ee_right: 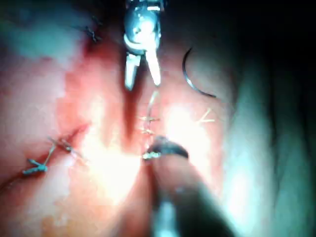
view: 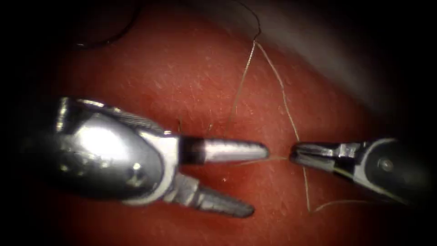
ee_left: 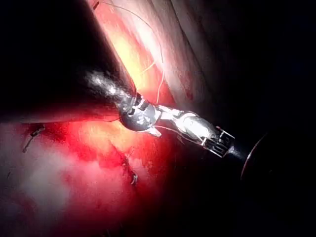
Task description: Wound Closure
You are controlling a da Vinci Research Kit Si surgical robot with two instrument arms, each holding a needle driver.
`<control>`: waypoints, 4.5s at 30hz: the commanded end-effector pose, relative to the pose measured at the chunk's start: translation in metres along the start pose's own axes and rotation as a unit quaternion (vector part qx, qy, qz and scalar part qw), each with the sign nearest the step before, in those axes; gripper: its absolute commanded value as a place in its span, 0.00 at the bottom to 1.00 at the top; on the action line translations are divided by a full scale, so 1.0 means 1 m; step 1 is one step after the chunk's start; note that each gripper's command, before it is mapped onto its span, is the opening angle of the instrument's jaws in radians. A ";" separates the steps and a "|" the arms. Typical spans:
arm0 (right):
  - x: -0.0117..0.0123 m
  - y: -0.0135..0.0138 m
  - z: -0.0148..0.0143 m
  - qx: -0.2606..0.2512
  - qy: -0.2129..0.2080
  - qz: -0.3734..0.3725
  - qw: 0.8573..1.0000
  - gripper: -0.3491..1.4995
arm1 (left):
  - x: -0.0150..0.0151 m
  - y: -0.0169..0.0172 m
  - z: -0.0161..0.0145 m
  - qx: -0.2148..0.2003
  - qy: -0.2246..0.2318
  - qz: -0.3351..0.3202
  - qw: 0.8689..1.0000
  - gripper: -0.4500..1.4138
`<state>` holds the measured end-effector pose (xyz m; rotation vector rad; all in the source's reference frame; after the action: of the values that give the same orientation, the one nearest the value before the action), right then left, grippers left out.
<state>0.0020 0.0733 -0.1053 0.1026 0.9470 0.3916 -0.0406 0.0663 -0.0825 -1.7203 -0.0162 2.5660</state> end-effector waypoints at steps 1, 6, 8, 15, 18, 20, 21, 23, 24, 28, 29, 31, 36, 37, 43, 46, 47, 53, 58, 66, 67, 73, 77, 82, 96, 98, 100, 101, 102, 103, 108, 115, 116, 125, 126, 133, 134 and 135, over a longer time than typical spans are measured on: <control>0.0000 0.0004 0.0016 0.000 -0.007 -0.002 1.000 0.00 | 0.0005 0.0003 0.0007 0.009 -0.008 -0.005 1.000 0.66; -0.0007 0.0008 0.0036 0.000 -0.037 -0.005 0.999 0.00 | 0.0031 0.0004 0.0016 0.033 -0.042 -0.023 0.998 0.66; -0.0009 0.0009 0.0041 0.000 -0.049 -0.006 0.999 0.00 | 0.0038 0.0005 0.0022 0.039 -0.053 -0.029 0.997 0.66; -0.0007 0.0007 0.0051 -0.001 -0.071 -0.006 0.997 0.00 | 0.0037 0.0003 0.0028 0.061 -0.124 -0.020 0.990 0.65; -0.0006 0.0007 0.0053 0.000 -0.072 -0.003 0.997 0.00 | 0.0021 0.0009 0.0024 0.045 -0.174 -0.006 0.984 0.62; -0.0005 0.0007 0.0056 0.002 -0.073 0.001 0.997 0.00 | 0.0012 0.0016 0.0030 0.041 -0.202 0.000 0.978 0.62; -0.0004 0.0007 0.0057 0.001 -0.073 0.001 0.997 0.00 | 0.0010 0.0018 0.0032 0.040 -0.206 0.003 0.978 0.61; -0.0003 0.0006 0.0060 0.002 -0.075 0.005 0.997 0.00 | 0.0008 0.0023 0.0039 0.029 -0.213 0.008 0.977 0.61; -0.0002 0.0006 0.0060 0.003 -0.078 0.005 0.997 0.00 | 0.0008 0.0025 0.0041 0.025 -0.216 0.014 0.976 0.60; 0.0000 0.0004 0.0065 0.001 -0.100 0.008 0.995 0.00 | 0.0012 0.0028 0.0046 0.021 -0.219 0.018 0.975 0.60; 0.0000 0.0004 0.0066 -0.004 -0.107 0.008 0.994 0.00 | 0.0012 0.0028 0.0046 0.021 -0.219 0.017 0.975 0.60; 0.0000 0.0003 0.0068 -0.005 -0.116 0.010 0.993 0.00 | 0.0013 0.0027 0.0047 0.020 -0.219 0.023 0.975 0.60; 0.0002 0.0000 0.0071 -0.005 -0.120 0.013 0.993 0.00 | 0.0013 0.0026 0.0050 0.019 -0.220 0.033 0.975 0.55; 0.0003 -0.0001 0.0072 -0.005 -0.120 0.014 0.993 0.00 | 0.0014 0.0026 0.0053 0.018 -0.221 0.042 0.974 0.53; 0.0004 -0.0002 0.0074 -0.006 -0.121 0.020 0.992 0.00 | 0.0012 0.0031 0.0057 0.008 -0.221 0.089 0.971 0.13; 0.0004 -0.0002 0.0074 -0.008 -0.121 0.020 0.992 0.00 | 0.0012 0.0035 0.0055 0.007 -0.217 0.095 0.972 0.05; 0.0004 -0.0002 0.0073 -0.008 -0.121 0.020 0.992 0.00 | 0.0012 0.0036 0.0053 0.007 -0.215 0.096 0.972 0.05; 0.0006 -0.0001 0.0053 -0.006 -0.103 0.024 0.994 0.00 | 0.0006 0.0033 0.0005 -0.003 -0.200 0.115 0.973 0.05; 0.0014 0.0004 0.0023 -0.012 -0.066 0.033 0.997 0.00 | -0.0013 0.0034 -0.0038 -0.010 -0.202 0.131 0.971 0.05; 0.0024 0.0008 -0.0010 -0.040 0.014 0.056 0.998 0.84 | -0.0013 0.0036 -0.0070 -0.023 -0.209 0.158 0.965 0.05; 0.0023 0.0005 -0.0012 -0.040 0.012 0.055 0.998 0.86 | -0.0009 0.0036 -0.0070 -0.024 -0.209 0.159 0.965 0.05; 0.0029 -0.0015 -0.0024 -0.036 0.013 0.061 0.997 0.87 | 0.0025 0.0030 -0.0072 -0.030 -0.207 0.170 0.963 0.05; 0.0037 -0.0036 -0.0030 -0.023 0.013 0.065 0.998 0.76 | 0.0035 0.0021 -0.0079 -0.023 -0.202 0.171 0.964 0.05; 0.0055 -0.0052 -0.0040 -0.017 0.024 0.054 0.998 0.69 | 0.0031 0.0006 -0.0088 -0.008 -0.207 0.165 0.964 0.05; 0.0075 -0.0076 -0.0039 0.011 0.038 0.021 0.999 0.65 | 0.0013 -0.0014 -0.0087 0.010 -0.218 0.155 0.964 0.05; 0.0080 -0.0081 -0.0036 0.016 0.040 0.021 0.999 0.63 | 0.0012 -0.0015 -0.0086 0.010 -0.216 0.155 0.964 0.05; 0.0082 -0.0083 -0.0038 0.019 0.041 0.020 0.999 0.57 | 0.0008 -0.0016 -0.0089 0.010 -0.216 0.155 0.964 0.05; 0.0081 -0.0082 -0.0039 0.020 0.042 0.020 0.999 0.54 | 0.0006 -0.0017 -0.0091 0.010 -0.217 0.155 0.964 0.05; 0.0079 -0.0080 -0.0039 0.018 0.041 0.020 0.999 0.54 | 0.0004 -0.0018 -0.0093 0.012 -0.217 0.155 0.964 0.05; 0.0077 -0.0082 -0.0032 0.016 0.041 0.019 0.999 0.55 | 0.0002 -0.0021 -0.0094 0.017 -0.217 0.152 0.964 0.05; 0.0093 -0.0090 -0.0006 0.010 0.040 0.022 0.999 0.55 | 0.0006 -0.0022 -0.0087 0.020 -0.210 0.147 0.966 0.05; 0.0127 -0.0107 0.0049 0.007 0.049 0.017 0.999 0.53 | 0.0018 -0.0025 -0.0083 0.024 -0.194 0.141 0.970 0.05; 0.0131 -0.0111 0.0055 0.010 0.050 0.016 0.999 0.53 | 0.0019 -0.0026 -0.0083 0.025 -0.194 0.141 0.971 0.05; 0.0166 -0.0162 0.0115 0.037 0.062 -0.007 0.997 0.48 | 0.0030 -0.0022 -0.0060 0.035 -0.185 0.137 0.973 0.05; 0.0167 -0.0167 0.0118 0.040 0.063 -0.010 0.997 0.47 | 0.0030 -0.0022 -0.0057 0.038 -0.183 0.137 0.973 0.05; 0.0183 -0.0185 0.0129 0.046 0.064 -0.014 0.997 0.46 | -0.0002 -0.0011 -0.0011 0.066 -0.163 0.080 0.981 0.05; 0.0185 -0.0186 0.0130 0.045 0.067 -0.014 0.997 0.47 | -0.0008 -0.0009 -0.0007 0.067 -0.162 0.074 0.982 0.05; 0.0188 -0.0189 0.0132 0.045 0.068 -0.014 0.997 0.48 | -0.0016 -0.0008 -0.0002 0.069 -0.162 0.071 0.982 0.05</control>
<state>0.0271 0.0637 -0.1170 0.1461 1.0958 0.3349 -0.0394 0.0669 -0.0809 -1.2846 0.2735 2.8376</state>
